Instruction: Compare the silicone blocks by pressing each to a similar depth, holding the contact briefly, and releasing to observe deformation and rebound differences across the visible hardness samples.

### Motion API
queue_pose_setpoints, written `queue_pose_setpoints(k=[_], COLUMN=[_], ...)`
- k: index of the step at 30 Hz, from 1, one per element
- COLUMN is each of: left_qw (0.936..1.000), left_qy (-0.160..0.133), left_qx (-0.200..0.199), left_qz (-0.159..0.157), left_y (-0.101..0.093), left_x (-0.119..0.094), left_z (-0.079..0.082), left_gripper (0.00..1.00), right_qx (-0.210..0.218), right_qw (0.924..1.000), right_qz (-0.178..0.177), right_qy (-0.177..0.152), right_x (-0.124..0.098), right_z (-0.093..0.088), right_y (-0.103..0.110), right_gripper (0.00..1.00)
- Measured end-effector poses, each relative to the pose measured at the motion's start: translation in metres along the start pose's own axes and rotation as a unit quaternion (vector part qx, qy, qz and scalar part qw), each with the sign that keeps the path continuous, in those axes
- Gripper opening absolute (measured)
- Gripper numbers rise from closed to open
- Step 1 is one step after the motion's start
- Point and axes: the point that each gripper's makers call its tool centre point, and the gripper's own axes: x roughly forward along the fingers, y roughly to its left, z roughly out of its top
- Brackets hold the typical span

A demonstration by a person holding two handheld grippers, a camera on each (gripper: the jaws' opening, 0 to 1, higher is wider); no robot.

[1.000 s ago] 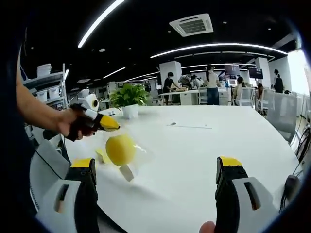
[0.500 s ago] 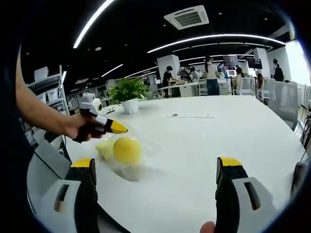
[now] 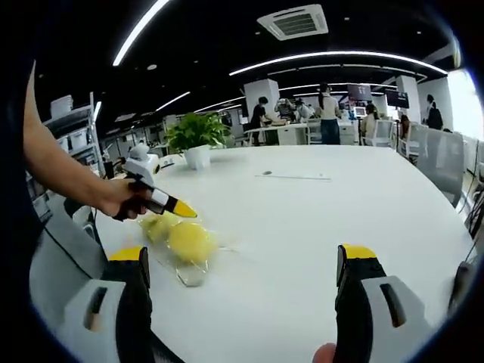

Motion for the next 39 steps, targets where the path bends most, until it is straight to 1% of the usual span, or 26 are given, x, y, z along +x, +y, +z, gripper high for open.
queue_pose_setpoints(k=[1, 2, 5, 8, 10, 12, 13, 15, 16, 20, 21, 23, 25, 27, 29, 30, 31, 33, 35, 36, 37, 38, 39], left_qw=[0.9998, 0.9998, 0.9984, 0.9988, 0.9988, 0.9987, 0.9986, 0.9985, 0.9986, 0.9985, 0.9985, 0.9984, 0.9975, 0.9943, 0.9948, 0.9949, 0.9953, 0.9956, 0.9971, 0.9966, 0.9951, 0.9922, 0.9932], left_qy=[0.005, 0.005, 0.020, 0.020, 0.018, 0.022, 0.025, 0.028, 0.028, 0.023, 0.023, 0.018, 0.013, 0.020, 0.024, 0.025, 0.025, 0.023, 0.011, 0.010, 0.010, -0.002, -0.013], left_qx=[0.012, 0.013, 0.026, 0.015, 0.017, 0.018, 0.023, 0.027, 0.020, 0.028, 0.028, 0.029, 0.045, 0.080, 0.074, 0.071, 0.065, 0.061, 0.056, 0.066, 0.085, 0.114, 0.107], left_qz=[0.016, 0.017, 0.045, 0.042, 0.043, 0.042, 0.042, 0.039, 0.040, 0.041, 0.042, 0.045, 0.052, 0.067, 0.066, 0.067, 0.067, 0.067, 0.049, 0.048, 0.049, 0.049, 0.045], left_y=[0.005, 0.006, 0.020, 0.023, 0.023, 0.022, 0.022, 0.024, 0.027, 0.025, 0.026, 0.029, 0.029, 0.031, 0.029, 0.030, 0.032, 0.033, 0.029, 0.028, 0.030, 0.028, 0.024], left_x=[0.000, 0.001, 0.001, 0.002, 0.004, 0.006, 0.007, 0.008, 0.008, 0.007, 0.007, 0.007, 0.008, 0.009, 0.009, 0.009, 0.009, 0.008, 0.006, 0.005, 0.004, 0.003, 0.000], left_z=[-0.003, -0.004, -0.014, -0.018, -0.017, -0.016, -0.016, -0.017, -0.017, -0.018, -0.018, -0.019, -0.019, -0.019, -0.018, -0.018, -0.018, -0.017, -0.013, -0.012, -0.010, -0.004, 0.001], left_gripper=[0.00, 0.00, 0.00, 0.00, 0.00, 0.00, 0.00, 0.00, 0.00, 0.00, 0.00, 0.00, 0.00, 0.00, 0.00, 0.00, 0.01, 0.02, 0.06, 0.08, 0.11, 0.17, 0.24], right_qx=[0.004, 0.006, 0.004, 0.005, 0.012, 0.018, 0.012, 0.003, 0.001, 0.005, -0.009, -0.018, -0.009, 0.004, 0.008, 0.008, 0.012, 0.009, 0.014, 0.015, 0.019, 0.021, 0.020], right_qw=[1.0000, 1.0000, 0.9999, 0.9999, 0.9997, 0.9994, 0.9995, 0.9996, 0.9998, 0.9998, 0.9999, 0.9998, 0.9998, 0.9998, 0.9991, 0.9993, 0.9992, 0.9988, 0.9986, 0.9986, 0.9983, 0.9975, 0.9974], right_qz=[-0.001, -0.001, 0.004, 0.006, 0.006, 0.006, 0.004, 0.002, -0.001, -0.001, 0.003, -0.005, -0.011, -0.013, -0.024, -0.020, -0.017, -0.024, -0.024, -0.024, -0.024, -0.033, -0.034], right_qy=[0.001, 0.003, 0.008, 0.015, 0.018, 0.029, 0.029, 0.027, 0.022, 0.019, 0.012, 0.007, 0.012, 0.018, 0.035, 0.031, 0.033, 0.042, 0.044, 0.044, 0.049, 0.058, 0.061], right_x=[0.001, 0.002, 0.004, 0.004, 0.004, 0.004, 0.004, 0.005, 0.005, 0.007, 0.008, 0.007, 0.008, 0.009, 0.008, 0.008, 0.008, 0.008, 0.008, 0.007, 0.007, 0.006, 0.006], right_z=[-0.001, -0.002, -0.005, -0.006, -0.006, -0.009, -0.010, -0.010, -0.008, -0.006, -0.003, -0.001, -0.004, -0.006, -0.011, -0.010, -0.011, -0.014, -0.015, -0.015, -0.016, -0.018, -0.019], right_y=[0.001, 0.002, 0.006, 0.007, 0.006, 0.007, 0.008, 0.007, 0.006, 0.007, 0.010, 0.009, 0.007, 0.006, 0.004, 0.006, 0.008, 0.008, 0.008, 0.009, 0.010, 0.008, 0.008], right_gripper=[0.97, 0.97, 0.97, 0.96, 0.96, 0.96, 0.96, 0.97, 0.97, 0.96, 0.96, 0.96, 0.97, 0.97, 0.97, 0.97, 0.97, 0.97, 0.97, 0.97, 0.97, 0.97, 0.97])
